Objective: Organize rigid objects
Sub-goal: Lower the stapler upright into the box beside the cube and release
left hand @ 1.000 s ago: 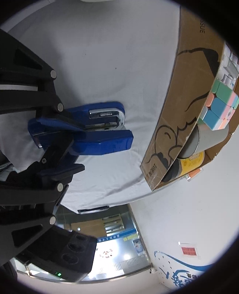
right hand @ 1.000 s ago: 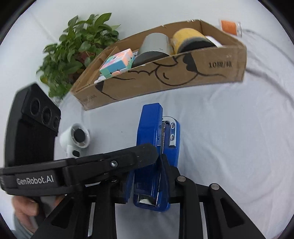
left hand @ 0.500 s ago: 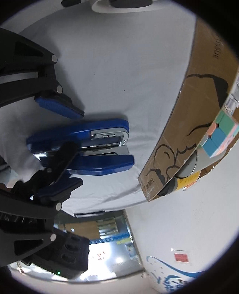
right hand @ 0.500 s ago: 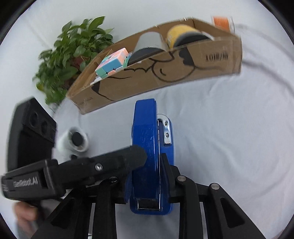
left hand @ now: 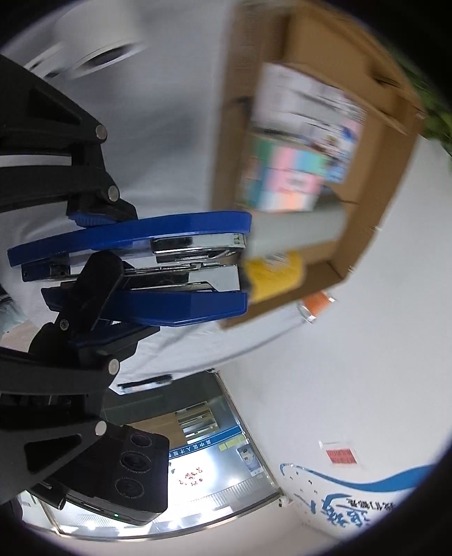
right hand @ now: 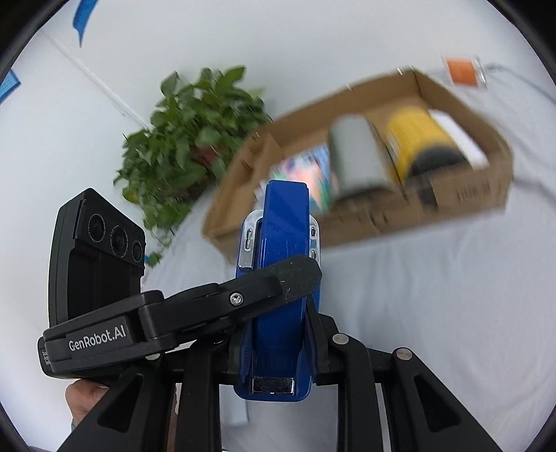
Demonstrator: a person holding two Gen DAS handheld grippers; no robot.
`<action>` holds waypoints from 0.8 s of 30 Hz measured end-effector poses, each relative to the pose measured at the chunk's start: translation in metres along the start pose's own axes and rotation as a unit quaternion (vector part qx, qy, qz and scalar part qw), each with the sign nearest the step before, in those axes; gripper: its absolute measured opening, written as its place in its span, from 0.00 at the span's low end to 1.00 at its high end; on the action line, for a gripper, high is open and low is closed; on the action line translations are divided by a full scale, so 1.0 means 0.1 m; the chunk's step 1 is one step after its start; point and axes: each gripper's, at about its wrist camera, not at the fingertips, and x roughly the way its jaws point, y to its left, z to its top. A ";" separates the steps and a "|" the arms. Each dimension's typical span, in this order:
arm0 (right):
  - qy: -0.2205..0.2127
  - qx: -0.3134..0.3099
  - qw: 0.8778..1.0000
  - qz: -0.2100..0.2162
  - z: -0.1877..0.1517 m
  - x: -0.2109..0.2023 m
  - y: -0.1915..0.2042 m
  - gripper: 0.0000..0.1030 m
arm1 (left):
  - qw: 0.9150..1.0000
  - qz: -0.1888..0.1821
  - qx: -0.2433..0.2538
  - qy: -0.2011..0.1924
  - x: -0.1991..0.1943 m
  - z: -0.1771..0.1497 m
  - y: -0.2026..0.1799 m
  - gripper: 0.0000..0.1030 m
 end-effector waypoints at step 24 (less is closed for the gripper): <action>0.075 0.003 0.992 -0.102 1.98 1.83 -0.08 0.24 | 0.993 -0.022 -0.070 0.091 1.00 2.26 1.13 0.49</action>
